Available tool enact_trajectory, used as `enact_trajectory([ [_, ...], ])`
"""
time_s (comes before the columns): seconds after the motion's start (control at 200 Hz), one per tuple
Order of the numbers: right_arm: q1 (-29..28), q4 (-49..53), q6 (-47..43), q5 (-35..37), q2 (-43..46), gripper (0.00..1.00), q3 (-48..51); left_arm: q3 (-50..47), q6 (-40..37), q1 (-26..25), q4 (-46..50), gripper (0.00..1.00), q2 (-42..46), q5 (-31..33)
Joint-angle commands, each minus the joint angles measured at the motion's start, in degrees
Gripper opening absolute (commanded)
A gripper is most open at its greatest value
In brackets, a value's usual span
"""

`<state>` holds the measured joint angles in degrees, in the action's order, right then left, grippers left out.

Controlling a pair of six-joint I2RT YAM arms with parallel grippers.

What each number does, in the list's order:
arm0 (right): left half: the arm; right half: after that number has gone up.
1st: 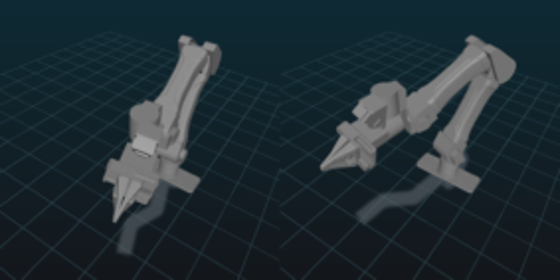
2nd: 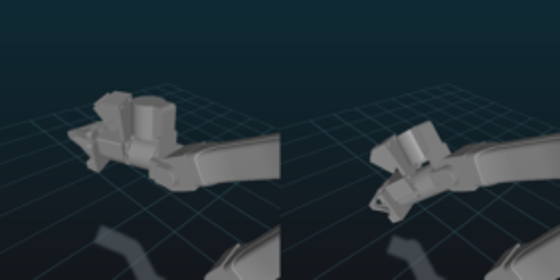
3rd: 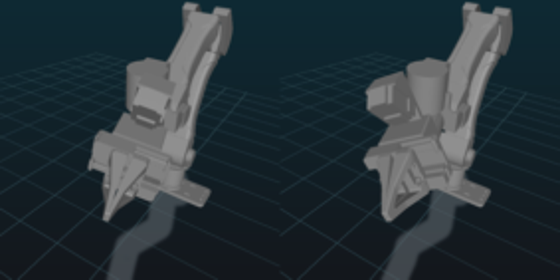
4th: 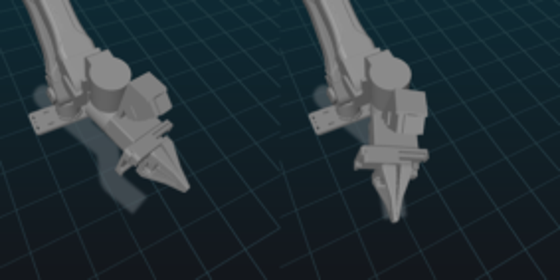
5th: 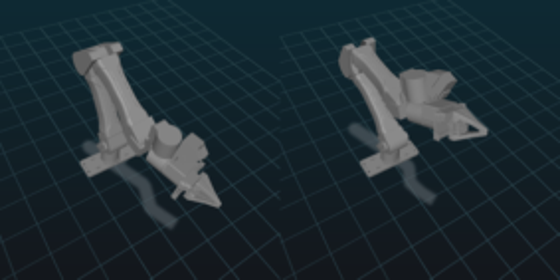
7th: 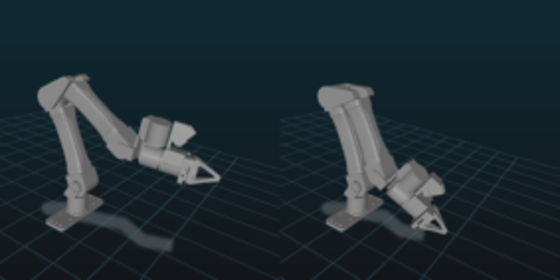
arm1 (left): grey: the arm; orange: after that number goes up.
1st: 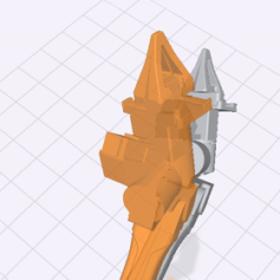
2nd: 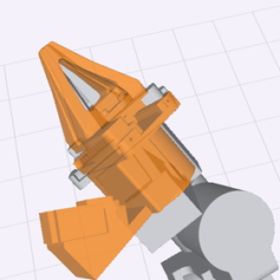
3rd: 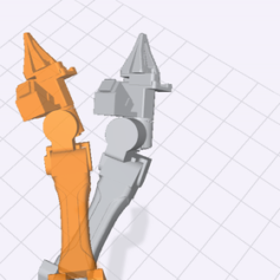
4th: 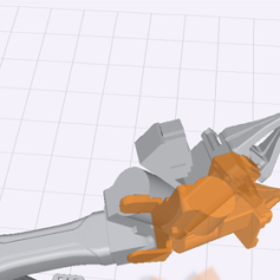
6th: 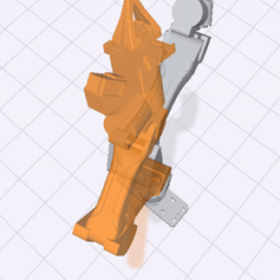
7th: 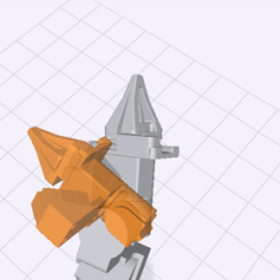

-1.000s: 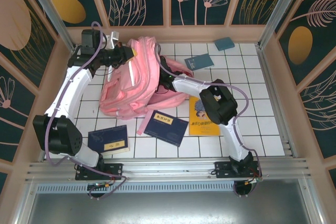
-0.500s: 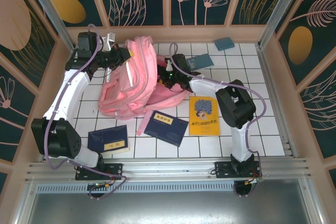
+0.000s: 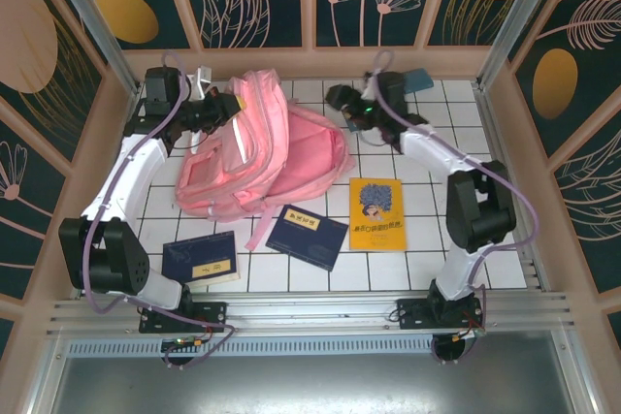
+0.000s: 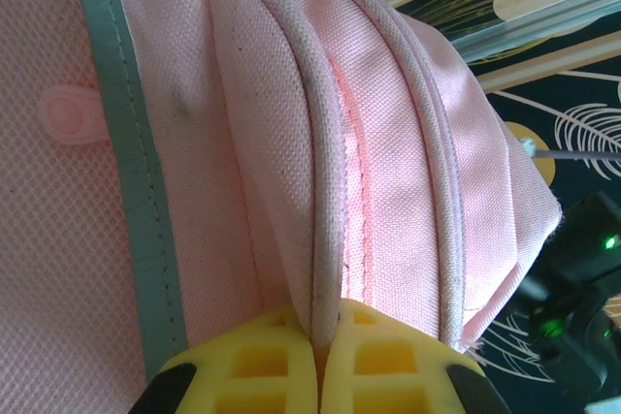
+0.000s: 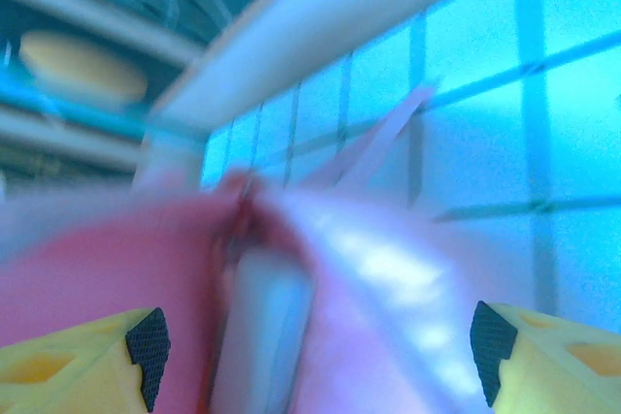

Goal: Pack the student bag

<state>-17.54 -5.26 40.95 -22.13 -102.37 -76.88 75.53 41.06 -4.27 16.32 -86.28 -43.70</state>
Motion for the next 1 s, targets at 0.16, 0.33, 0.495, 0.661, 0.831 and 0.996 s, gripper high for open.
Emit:
enact_trajectory([
  [0.16,15.5,5.4,-2.6,-4.6,-14.9,0.75,-16.7,-2.0,-0.5,0.8,-5.9,0.00,2.3,-0.5],
  [0.33,20.0,13.4,-4.0,-7.7,-29.5,0.53,-38.3,-2.4,-2.0,0.8,-4.3,0.00,2.6,0.4],
  [0.495,23.0,18.6,-0.5,-10.7,-43.3,0.27,-57.6,-2.1,-2.3,0.8,-4.0,0.00,1.9,0.6],
  [0.661,24.8,14.1,5.5,-13.0,-51.1,0.25,-63.6,-1.2,-2.3,0.8,-3.3,0.00,0.7,0.9],
  [0.831,25.2,10.5,10.2,-14.1,-59.5,0.24,-71.7,-1.5,-2.7,0.8,-3.4,0.00,-0.6,1.1],
  [0.996,25.8,10.0,12.5,-11.4,-62.2,0.23,-72.3,-1.9,-3.0,0.8,-3.6,0.00,-1.1,1.4],
])
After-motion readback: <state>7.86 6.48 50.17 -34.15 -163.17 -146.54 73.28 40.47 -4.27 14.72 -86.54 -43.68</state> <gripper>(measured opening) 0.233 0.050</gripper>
